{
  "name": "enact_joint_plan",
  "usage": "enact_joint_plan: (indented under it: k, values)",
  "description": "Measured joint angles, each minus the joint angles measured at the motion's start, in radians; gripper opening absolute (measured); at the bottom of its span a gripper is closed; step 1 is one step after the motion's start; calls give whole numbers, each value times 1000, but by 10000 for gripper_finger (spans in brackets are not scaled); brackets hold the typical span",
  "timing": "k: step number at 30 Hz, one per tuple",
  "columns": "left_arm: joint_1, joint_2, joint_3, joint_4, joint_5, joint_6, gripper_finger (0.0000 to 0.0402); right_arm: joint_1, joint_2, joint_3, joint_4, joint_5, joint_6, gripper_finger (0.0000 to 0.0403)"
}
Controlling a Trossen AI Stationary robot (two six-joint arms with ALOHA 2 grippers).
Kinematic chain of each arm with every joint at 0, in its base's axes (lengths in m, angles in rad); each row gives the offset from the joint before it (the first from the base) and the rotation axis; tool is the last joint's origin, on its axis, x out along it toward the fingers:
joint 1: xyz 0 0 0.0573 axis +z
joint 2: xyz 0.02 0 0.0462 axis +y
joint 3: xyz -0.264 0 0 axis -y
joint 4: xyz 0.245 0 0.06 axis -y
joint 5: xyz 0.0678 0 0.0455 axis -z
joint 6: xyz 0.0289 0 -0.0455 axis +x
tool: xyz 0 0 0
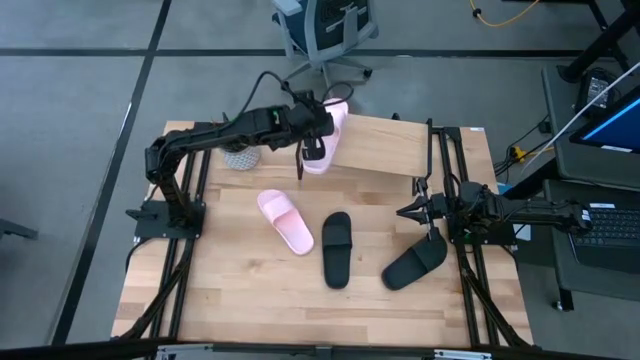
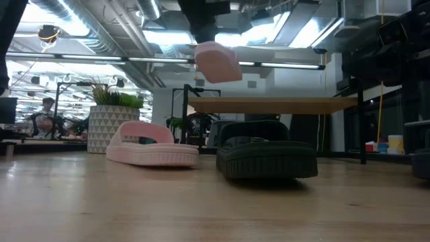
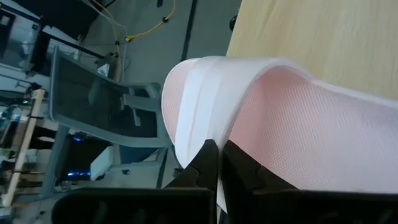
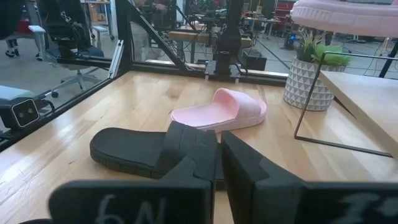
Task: Pick and place slides into the shelf
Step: Put the bottom pink slide on the shelf
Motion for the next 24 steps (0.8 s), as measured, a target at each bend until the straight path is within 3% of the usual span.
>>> enact_joint_plan:
  k: [4, 13, 24]
  values:
    - [18, 0, 0, 0, 48, -2, 0, 0, 0, 0, 0, 0, 0, 26]
    - [29, 0, 0, 0, 49, -48, 0, 0, 0, 0, 0, 0, 0, 26]
    - [19, 0, -16, 18, -8, -117, 0, 0, 0, 0, -5, 0, 0, 26]
